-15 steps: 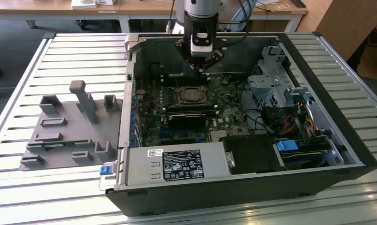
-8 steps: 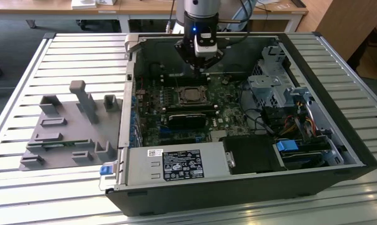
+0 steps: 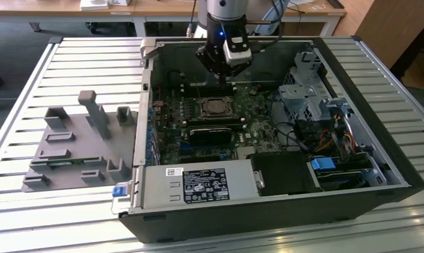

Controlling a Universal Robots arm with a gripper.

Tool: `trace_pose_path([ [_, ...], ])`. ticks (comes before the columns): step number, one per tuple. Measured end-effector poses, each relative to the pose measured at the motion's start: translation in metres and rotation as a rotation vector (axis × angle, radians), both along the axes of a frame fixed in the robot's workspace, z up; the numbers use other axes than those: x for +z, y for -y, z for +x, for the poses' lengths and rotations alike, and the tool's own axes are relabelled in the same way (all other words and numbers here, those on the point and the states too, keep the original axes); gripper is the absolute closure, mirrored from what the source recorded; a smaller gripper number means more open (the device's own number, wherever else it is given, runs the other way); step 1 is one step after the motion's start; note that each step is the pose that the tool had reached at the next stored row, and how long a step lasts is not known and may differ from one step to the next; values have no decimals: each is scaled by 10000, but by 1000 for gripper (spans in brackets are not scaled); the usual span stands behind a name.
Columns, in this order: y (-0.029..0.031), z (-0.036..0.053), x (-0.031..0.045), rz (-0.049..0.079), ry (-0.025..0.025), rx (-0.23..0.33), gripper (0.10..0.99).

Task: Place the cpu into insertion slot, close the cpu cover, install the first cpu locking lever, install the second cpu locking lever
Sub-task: 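Install the first cpu locking lever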

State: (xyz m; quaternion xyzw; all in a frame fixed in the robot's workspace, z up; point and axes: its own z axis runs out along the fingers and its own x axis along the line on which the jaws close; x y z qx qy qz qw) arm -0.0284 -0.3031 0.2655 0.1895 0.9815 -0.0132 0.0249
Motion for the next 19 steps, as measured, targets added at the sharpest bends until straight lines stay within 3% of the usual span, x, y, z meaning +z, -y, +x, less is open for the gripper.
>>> trace_pose_path([
  [4, 0, 0, -1, 26, -42, 468, 980],
  [10, 0, 0, -3, 221, -202, 1026, 980],
  [19, 0, 0, -9, 251, -242, 2481, 980],
])
